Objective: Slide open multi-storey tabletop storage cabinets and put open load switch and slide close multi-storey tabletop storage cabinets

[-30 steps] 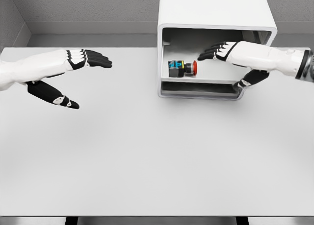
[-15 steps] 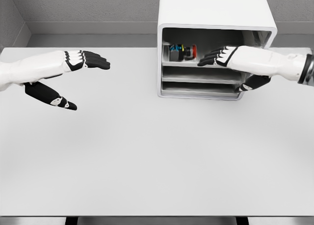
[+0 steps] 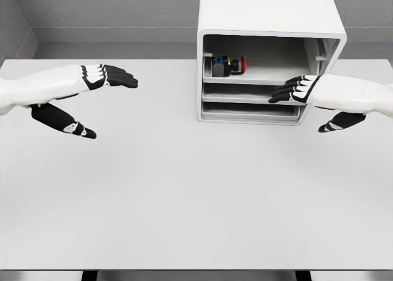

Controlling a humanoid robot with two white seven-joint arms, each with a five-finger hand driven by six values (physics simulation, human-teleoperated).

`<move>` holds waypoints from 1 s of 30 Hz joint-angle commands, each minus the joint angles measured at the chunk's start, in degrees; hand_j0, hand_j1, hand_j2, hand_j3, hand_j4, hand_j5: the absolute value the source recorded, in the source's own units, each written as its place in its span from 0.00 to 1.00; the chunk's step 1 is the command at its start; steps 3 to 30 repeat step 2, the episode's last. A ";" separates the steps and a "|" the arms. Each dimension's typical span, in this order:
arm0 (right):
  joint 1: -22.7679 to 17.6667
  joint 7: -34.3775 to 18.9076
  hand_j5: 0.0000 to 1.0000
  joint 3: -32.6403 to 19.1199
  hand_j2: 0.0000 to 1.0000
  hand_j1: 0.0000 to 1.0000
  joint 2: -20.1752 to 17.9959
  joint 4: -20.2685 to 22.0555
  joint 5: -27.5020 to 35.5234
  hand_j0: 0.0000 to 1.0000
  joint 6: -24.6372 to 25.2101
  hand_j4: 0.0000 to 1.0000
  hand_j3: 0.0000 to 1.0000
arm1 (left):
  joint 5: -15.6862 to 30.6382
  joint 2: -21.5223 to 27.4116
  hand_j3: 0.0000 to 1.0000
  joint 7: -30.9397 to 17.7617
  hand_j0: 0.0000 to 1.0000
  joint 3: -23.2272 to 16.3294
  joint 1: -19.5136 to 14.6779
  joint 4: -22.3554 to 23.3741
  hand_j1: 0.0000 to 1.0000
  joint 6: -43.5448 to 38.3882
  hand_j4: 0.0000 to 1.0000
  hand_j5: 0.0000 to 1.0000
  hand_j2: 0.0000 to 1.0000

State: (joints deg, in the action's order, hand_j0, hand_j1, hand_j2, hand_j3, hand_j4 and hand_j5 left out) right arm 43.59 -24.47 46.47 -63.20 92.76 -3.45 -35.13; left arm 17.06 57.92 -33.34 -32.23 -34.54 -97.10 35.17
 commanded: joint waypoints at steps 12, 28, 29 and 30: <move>0.00 0.03 1.00 -0.07 1.00 1.00 -0.25 0.14 0.37 1.00 0.13 1.00 1.00 | 0.51 0.36 1.00 0.03 1.00 -0.02 0.00 -0.10 1.00 -0.17 1.00 1.00 1.00; 0.00 0.03 1.00 -0.07 1.00 1.00 -0.25 0.14 0.37 1.00 0.13 1.00 1.00 | 0.51 0.36 1.00 0.03 1.00 -0.02 0.00 -0.10 1.00 -0.17 1.00 1.00 1.00; 0.00 0.03 1.00 -0.07 1.00 1.00 -0.25 0.14 0.37 1.00 0.13 1.00 1.00 | 0.51 0.36 1.00 0.03 1.00 -0.02 0.00 -0.10 1.00 -0.17 1.00 1.00 1.00; 0.00 0.03 1.00 -0.07 1.00 1.00 -0.25 0.14 0.37 1.00 0.13 1.00 1.00 | 0.51 0.36 1.00 0.03 1.00 -0.02 0.00 -0.10 1.00 -0.17 1.00 1.00 1.00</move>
